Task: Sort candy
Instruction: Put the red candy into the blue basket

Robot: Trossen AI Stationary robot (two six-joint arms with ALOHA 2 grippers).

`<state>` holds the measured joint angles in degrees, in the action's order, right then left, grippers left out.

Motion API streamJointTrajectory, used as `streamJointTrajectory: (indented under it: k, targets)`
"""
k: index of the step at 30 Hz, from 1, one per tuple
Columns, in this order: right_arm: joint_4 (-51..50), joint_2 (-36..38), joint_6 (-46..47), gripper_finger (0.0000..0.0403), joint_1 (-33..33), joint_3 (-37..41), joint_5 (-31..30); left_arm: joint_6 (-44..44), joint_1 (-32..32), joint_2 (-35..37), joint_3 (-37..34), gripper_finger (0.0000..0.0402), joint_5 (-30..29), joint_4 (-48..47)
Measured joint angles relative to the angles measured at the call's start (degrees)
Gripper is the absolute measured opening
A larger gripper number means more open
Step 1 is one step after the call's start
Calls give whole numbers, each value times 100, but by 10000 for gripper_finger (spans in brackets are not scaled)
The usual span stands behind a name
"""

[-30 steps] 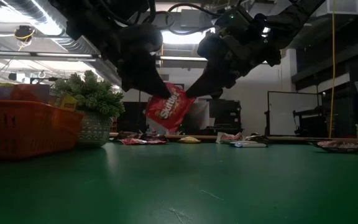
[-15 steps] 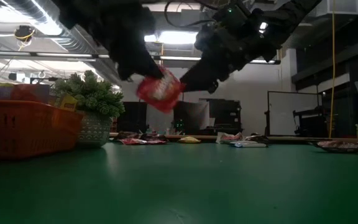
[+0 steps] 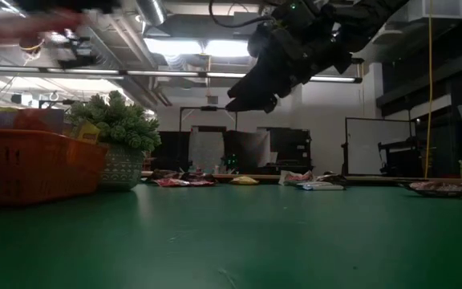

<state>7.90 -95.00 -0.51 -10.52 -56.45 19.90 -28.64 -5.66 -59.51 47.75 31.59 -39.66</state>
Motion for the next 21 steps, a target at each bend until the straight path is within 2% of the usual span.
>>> streamJointTrajectory:
  k: [2, 7, 9, 14, 21]
  targets:
    - [-106, 0, -1, 253, 0, 0, 0, -848, -248, 172, 0, 0, 236, -398]
    - [-253, 0, -2, 253, 0, 0, 0, -3329, -1084, 336, 0, 0, 142, -795]
    - [-248, 0, -2, 253, 0, 0, 0, -3994, -1454, 335, 0, 0, 141, -848]
    - [-255, 0, -4, 253, 0, 0, 0, -4991, -2231, 328, 0, 7, 85, -1010]
    - [-304, 0, -3, 253, 0, 0, 1, -5978, -2814, 328, 0, 57, 58, -1552]
